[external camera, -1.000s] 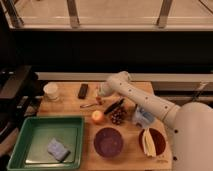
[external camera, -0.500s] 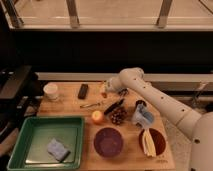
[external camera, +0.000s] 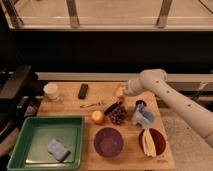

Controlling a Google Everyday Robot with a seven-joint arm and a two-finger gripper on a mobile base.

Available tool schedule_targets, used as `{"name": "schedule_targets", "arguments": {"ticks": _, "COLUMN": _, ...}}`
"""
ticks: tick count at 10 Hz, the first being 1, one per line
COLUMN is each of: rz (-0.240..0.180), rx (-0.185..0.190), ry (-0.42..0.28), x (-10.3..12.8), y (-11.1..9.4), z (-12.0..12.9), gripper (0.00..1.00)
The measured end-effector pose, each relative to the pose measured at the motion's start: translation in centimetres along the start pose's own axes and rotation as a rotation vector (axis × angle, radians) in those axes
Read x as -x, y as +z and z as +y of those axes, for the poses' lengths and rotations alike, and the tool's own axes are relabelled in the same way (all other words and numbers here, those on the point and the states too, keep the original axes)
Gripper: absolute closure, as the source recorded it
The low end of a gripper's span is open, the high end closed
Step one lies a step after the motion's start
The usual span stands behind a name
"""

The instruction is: Place pepper in plastic cup

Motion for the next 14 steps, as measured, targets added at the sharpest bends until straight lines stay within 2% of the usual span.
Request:
{"name": "schedule_targets", "arguments": {"ticks": 2, "rz": 0.000, "rx": 0.033, "ry": 0.036, "x": 1.8, "y": -3.2, "z": 2.6, "gripper": 1.00}}
{"name": "schedule_targets", "arguments": {"ticks": 3, "rz": -0.001, "rx": 0.037, "ry": 0.042, "x": 2.1, "y": -3.7, "z": 3.0, "gripper": 1.00}}
{"name": "schedule_targets", "arguments": {"ticks": 7, "rz": -0.002, "rx": 0.038, "ry": 0.040, "x": 2.1, "y": -3.6, "z": 2.9, "gripper": 1.00}}
{"name": "schedule_targets", "arguments": {"ticks": 9, "rz": -0.002, "rx": 0.057, "ry": 0.051, "x": 2.0, "y": -3.8, "z": 3.2, "gripper": 1.00}}
{"name": "schedule_targets", "arguments": {"ticks": 12, "rz": 0.001, "rx": 0.098, "ry": 0.091, "x": 3.6, "y": -6.6, "z": 6.8, "gripper": 1.00}}
{"name": "schedule_targets", "arguments": {"ticks": 14, "rz": -0.017, "rx": 0.106, "ry": 0.103, "x": 6.4, "y": -8.9, "z": 9.4, "gripper": 1.00}}
